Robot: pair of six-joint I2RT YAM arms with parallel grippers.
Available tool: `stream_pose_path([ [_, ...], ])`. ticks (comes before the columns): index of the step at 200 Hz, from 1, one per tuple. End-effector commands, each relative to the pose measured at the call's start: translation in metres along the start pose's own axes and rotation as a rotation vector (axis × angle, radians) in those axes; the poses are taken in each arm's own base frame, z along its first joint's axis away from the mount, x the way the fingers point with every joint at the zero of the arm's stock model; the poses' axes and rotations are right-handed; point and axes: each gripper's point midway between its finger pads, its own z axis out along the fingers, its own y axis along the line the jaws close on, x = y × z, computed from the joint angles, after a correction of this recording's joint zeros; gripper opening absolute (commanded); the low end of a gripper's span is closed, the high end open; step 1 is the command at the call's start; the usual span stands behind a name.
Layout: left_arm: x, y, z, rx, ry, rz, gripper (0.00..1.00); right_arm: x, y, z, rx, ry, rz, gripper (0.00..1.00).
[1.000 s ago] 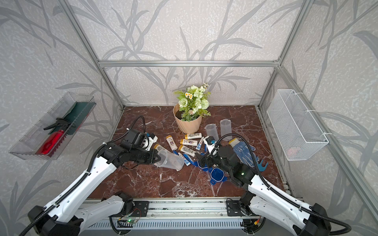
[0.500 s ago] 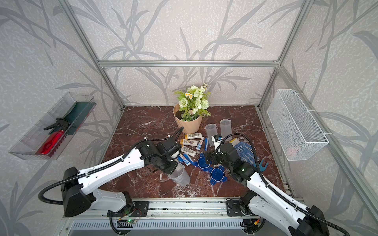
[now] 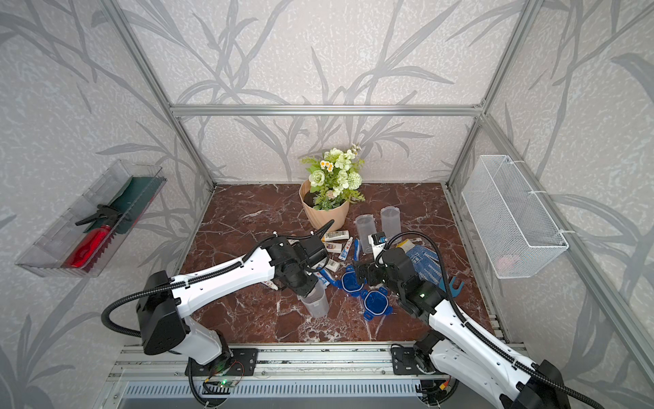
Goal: Take out toiletry kits
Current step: Place the container at the center of the board.
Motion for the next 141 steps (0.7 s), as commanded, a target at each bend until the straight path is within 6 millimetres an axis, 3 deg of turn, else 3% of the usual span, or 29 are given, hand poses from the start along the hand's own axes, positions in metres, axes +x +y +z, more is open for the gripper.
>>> stream_pose_path([
  [1, -0.003, 0.005, -0.009, -0.035, -0.010, 0.013, 0.35, 0.006, -0.006, -0.002, 0.019, 0.006, 0.006, 0.99],
  [16, -0.005, 0.006, -0.012, -0.038, -0.025, 0.007, 0.50, 0.008, -0.007, -0.003, 0.021, 0.008, 0.009, 0.99],
  [67, -0.010, 0.006, -0.030, -0.019, -0.093, -0.021, 0.75, 0.008, -0.008, -0.003, 0.023, 0.007, 0.016, 0.99],
  [71, -0.011, 0.006, -0.033, -0.016, -0.105, -0.024, 0.81, 0.007, -0.009, -0.003, 0.026, 0.005, 0.017, 0.99],
  [74, -0.011, 0.006, -0.036, -0.012, -0.115, -0.027, 0.95, 0.008, -0.009, -0.003, 0.027, 0.007, 0.017, 0.99],
  [77, -0.012, 0.006, -0.039, -0.006, -0.128, -0.030, 0.99, 0.007, -0.009, -0.003, 0.028, 0.006, 0.017, 0.99],
  [121, -0.034, 0.018, -0.112, 0.064, -0.485, -0.125, 0.99, 0.000, -0.016, -0.003, 0.075, 0.008, -0.008, 0.99],
  [141, -0.037, 0.047, -0.145, 0.004, -0.665, -0.199, 0.99, -0.008, -0.014, -0.005, 0.063, -0.020, -0.034, 0.99],
])
